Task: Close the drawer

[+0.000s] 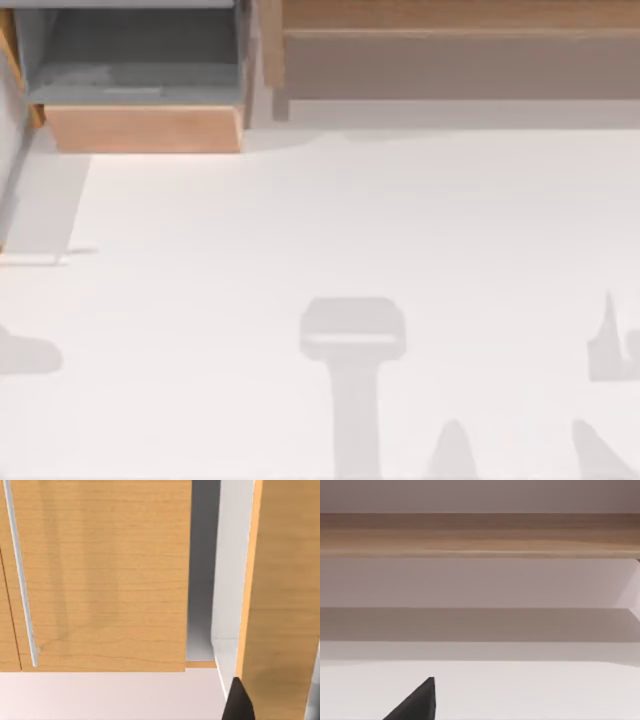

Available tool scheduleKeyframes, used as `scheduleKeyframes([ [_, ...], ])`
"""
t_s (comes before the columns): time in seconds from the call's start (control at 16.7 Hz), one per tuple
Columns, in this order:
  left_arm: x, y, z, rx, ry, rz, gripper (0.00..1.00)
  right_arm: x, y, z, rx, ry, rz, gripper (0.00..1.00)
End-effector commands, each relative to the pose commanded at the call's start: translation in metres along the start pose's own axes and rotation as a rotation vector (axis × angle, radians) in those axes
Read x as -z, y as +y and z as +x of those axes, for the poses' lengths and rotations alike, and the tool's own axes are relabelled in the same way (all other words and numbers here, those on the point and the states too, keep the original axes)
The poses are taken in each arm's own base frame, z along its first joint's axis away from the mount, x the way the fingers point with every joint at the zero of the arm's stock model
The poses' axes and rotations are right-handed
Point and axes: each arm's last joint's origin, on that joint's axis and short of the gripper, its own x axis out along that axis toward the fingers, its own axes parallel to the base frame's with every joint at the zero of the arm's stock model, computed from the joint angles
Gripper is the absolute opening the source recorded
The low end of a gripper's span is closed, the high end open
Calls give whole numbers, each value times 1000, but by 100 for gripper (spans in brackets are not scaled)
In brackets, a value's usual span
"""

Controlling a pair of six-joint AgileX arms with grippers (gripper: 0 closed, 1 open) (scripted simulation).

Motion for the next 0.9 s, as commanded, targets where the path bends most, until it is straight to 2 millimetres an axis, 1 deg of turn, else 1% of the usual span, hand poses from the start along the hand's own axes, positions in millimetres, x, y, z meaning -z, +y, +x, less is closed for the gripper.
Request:
scheduleKeyframes([
  [0.06, 0, 0, 0, 0, 0, 0, 2, 0, 0, 0, 0, 0, 0, 100],
  [0.12, 0, 0, 0, 0, 0, 0, 0, 0, 0, 0, 0, 0, 0, 100],
  [0.54, 0, 0, 0, 0, 0, 0, 0, 0, 0, 0, 0, 0, 0, 100],
  [0.66, 0, -4, 1, 18, 1, -19, 0, 0, 0, 0, 0, 0, 0, 100],
  [0.78, -1, -6, 12, 26, -6, -26, 0, 0, 0, 0, 0, 0, 0, 100],
  [0.9, 1, -3, 30, 12, -5, -13, 0, 0, 0, 0, 0, 0, 0, 100],
])
